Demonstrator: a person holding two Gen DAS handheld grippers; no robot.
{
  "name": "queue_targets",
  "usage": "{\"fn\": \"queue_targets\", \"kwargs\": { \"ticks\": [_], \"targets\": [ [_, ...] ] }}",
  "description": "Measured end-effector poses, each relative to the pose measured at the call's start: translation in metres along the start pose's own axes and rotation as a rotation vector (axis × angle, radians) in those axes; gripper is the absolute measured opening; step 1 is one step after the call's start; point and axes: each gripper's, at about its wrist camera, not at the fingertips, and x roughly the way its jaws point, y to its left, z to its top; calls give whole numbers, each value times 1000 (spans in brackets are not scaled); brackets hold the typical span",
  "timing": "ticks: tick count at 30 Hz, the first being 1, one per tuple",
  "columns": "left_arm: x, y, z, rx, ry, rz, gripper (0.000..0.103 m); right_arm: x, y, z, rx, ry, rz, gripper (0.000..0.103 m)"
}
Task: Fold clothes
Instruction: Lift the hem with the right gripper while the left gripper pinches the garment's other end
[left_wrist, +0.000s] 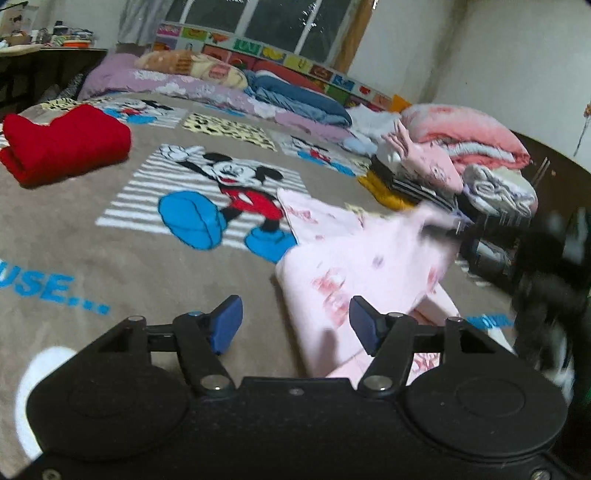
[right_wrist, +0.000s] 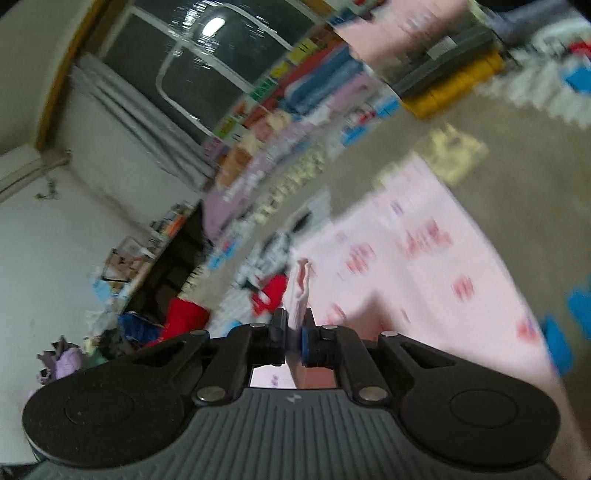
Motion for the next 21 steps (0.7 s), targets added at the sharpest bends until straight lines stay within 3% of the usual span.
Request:
{"fn": "queue_targets", "kwargs": {
  "ticks": [5,9,12,15,17,19,21],
  "targets": [
    [11,-16,-13,38,63,-28,64,-13,20,38,-66,-20,48,9],
    [19,-45,-32,140,120,-62,64,-22,30,52,-115,-21,62,9],
    [25,-64,-46,228,139,-36,64,-29,33,59,-129,-24,69,9],
    [28,-75,-52,243,113,-3,64,-37,32,63,-121,-35,76,9],
    [29,-80,-53,233,93,6,59,-41,30,65,-117,-42,74,9],
    [32,-88,-57,271,90,23,41,-45,28,67,-112,-50,71,9],
    [35,-96,-61,307,86,49,34,-50,23,70,-104,-59,67,9]
  ]
}}
